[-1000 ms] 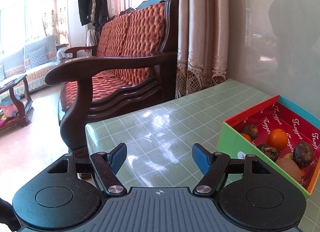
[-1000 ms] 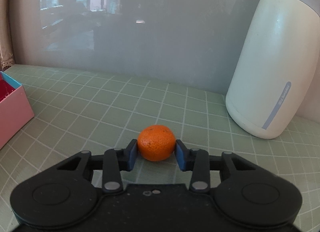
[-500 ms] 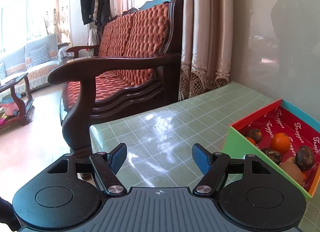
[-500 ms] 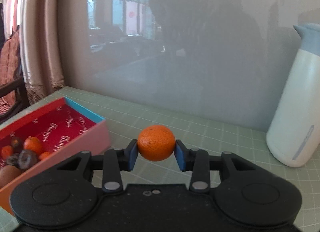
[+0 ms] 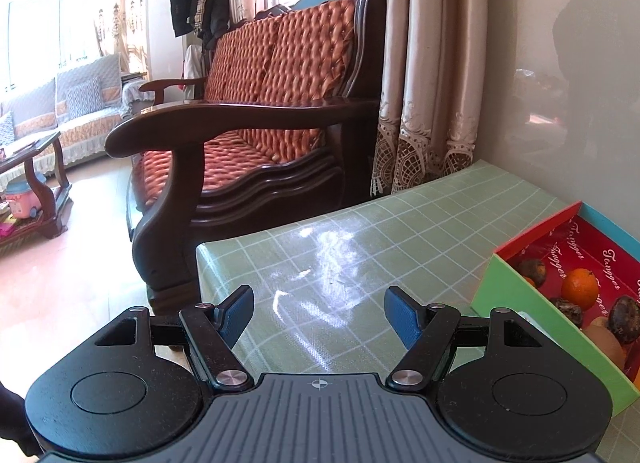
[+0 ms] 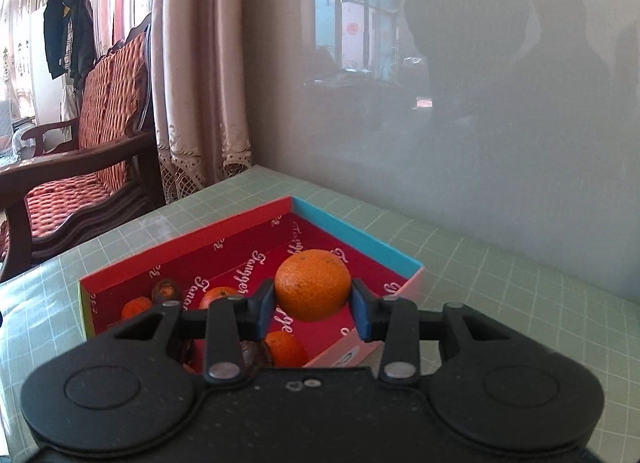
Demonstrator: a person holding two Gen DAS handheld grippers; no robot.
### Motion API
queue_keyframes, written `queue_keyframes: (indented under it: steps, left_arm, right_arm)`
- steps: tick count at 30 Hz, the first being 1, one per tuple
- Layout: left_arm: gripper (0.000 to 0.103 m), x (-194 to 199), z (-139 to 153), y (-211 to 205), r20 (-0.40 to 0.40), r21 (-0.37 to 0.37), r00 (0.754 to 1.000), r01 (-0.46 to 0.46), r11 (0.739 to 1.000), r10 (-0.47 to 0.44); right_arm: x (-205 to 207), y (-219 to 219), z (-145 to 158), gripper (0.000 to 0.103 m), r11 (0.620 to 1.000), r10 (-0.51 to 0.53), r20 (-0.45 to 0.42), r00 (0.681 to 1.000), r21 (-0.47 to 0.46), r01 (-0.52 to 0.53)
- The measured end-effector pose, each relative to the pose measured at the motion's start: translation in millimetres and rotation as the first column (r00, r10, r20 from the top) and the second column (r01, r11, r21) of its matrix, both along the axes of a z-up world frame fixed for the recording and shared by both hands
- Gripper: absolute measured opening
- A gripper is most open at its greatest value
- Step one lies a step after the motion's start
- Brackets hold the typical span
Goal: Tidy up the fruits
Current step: 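Carry the mandarin with the right gripper over the box and lower it, then open the right gripper and withdraw it from the box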
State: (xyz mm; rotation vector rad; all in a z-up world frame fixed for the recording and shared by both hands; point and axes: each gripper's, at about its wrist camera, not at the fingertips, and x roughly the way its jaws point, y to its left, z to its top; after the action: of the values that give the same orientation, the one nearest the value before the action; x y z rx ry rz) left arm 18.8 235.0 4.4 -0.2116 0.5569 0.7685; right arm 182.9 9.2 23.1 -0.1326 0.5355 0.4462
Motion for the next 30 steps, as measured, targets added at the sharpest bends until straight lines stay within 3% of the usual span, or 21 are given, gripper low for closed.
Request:
queue_keyframes:
  steps: [10,15,20,24,28,30]
  left_arm:
    - [0.072,3,-4,5,-0.028,-0.023,0.999,0.026,0.999,-0.027]
    - [0.072,5,-3,0,-0.028,-0.022,0.999,0.045,0.999,-0.046]
    - [0.072,7,-3,-5,-0.030,-0.027,0.997,0.063,0.998,-0.064]
    - [0.072,9,-2,-14,-0.029,-0.010,0.996,0.087,0.996,-0.087]
    - [0.072,10,-1,-27,-0.025,0.006,0.991,0.128,0.992,-0.128]
    - [0.083,12,0,-35,-0.027,0.011,0.987,0.156,0.988,-0.155]
  right_arm:
    - [9,23,-17,0.039,1.000,-0.006,-0.069,0.998,-0.022,0.005]
    - [5,18,-14,0.042,1.000,-0.027,-0.055,0.998,-0.004,0.027]
    - [-6,5,-2,0.069,0.999,-0.043,-0.017,0.999,0.024,0.043]
    - [-22,-10,9,0.069,0.998,-0.057,0.017,0.998,0.032,0.056]
    - [-40,-29,19,0.081,0.994,-0.098,0.043,0.994,0.049,0.096]
    - [-51,-41,23,0.082,0.991,-0.122,0.053,0.991,0.055,0.119]
